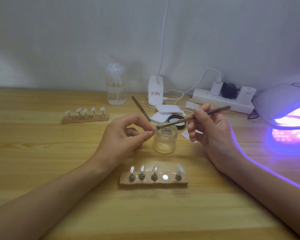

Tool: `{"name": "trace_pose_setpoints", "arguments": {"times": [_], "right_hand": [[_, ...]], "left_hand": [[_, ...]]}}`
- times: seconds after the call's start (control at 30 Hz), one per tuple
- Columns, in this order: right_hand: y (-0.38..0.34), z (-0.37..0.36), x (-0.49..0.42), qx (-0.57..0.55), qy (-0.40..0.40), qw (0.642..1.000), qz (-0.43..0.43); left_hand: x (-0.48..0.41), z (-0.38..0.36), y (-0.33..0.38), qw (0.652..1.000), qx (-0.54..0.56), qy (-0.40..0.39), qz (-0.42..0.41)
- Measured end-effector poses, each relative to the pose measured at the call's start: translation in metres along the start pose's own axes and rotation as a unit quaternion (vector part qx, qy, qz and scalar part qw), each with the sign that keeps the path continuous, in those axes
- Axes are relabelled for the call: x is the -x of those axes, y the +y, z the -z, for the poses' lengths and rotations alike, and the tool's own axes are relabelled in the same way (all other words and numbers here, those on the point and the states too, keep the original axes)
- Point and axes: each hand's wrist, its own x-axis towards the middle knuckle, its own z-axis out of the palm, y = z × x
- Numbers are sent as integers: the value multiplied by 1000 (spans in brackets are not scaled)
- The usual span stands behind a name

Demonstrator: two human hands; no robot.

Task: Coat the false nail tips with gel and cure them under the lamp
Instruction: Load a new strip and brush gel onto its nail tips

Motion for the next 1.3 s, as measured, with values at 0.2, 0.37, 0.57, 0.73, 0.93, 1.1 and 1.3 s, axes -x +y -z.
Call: {"name": "trace_pose_setpoints", "arguments": {"times": [0.2,0.37,0.57,0.73,0.93,1.1,1.3], "right_hand": [[0,2,-1,-19,12,1000,2],[1,2,0,9,31,999,-9],[0,1,0,-6,6,1000,1],[1,3,0,-8,37,999,-7],[2,1,1,24,31,999,0],[0,1,0,-16,17,1000,7],[1,2,1,5,38,999,-3]], "left_hand": [[0,0,1,1000,7,-2,4],[0,0,1,1000,1,2,11],[0,0,1,1000,0,3,24],[0,0,3,999,4,8,40],[0,0,2,999,7,12,50],[0,-1,1,999,3,7,36],[1,1,1,1000,6,3,25]]}}
